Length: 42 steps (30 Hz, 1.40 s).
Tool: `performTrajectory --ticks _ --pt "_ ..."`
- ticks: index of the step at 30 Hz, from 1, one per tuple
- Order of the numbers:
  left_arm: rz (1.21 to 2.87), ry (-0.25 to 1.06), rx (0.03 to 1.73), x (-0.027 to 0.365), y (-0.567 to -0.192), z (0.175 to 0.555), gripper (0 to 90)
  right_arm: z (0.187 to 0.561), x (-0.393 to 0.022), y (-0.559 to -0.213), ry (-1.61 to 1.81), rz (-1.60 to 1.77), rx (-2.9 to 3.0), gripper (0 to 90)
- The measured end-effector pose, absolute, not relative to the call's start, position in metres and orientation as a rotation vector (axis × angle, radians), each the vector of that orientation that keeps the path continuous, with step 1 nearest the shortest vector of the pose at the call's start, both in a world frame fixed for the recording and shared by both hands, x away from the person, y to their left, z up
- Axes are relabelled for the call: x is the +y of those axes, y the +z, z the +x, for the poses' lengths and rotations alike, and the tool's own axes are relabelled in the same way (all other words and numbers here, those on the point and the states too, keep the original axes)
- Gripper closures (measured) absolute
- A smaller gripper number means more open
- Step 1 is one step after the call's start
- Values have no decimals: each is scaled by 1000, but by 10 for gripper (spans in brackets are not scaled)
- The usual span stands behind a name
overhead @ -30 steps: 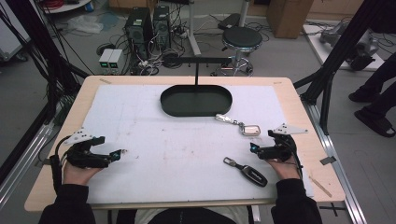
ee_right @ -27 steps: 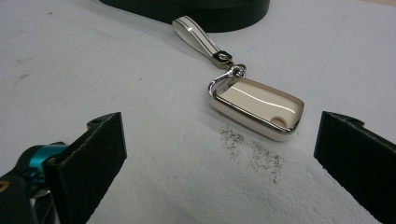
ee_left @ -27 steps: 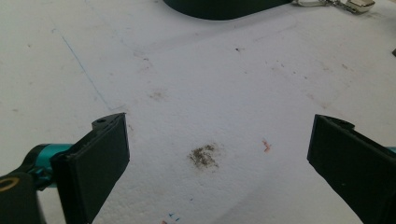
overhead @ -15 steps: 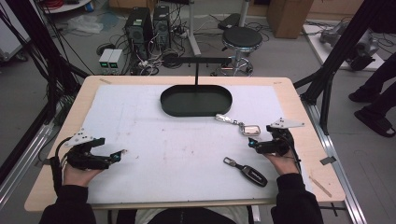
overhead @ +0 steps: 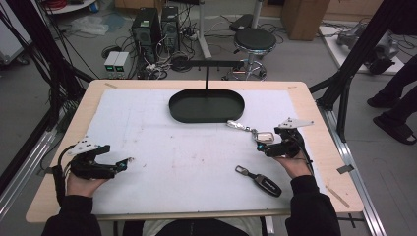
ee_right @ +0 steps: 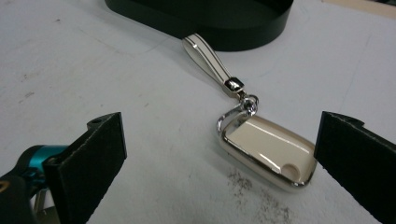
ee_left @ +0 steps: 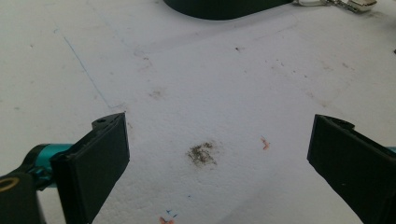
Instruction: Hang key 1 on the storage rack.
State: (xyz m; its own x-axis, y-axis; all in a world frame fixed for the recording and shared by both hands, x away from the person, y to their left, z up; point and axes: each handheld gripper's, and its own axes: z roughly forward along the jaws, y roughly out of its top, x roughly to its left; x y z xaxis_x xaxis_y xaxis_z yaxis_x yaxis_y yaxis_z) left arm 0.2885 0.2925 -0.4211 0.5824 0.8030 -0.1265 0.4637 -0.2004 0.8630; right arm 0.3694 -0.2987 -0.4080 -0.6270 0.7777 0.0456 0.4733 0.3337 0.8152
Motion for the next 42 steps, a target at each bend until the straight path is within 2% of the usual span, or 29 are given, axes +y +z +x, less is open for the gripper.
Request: performTrajectory --ticks 23,42 --pt "1838 428 1003 292 -422 288 60 409 -266 -386 1116 998 2387 16" --pt "1838 424 1000 294 -423 289 60 434 -254 -397 1057 996 2471 16"
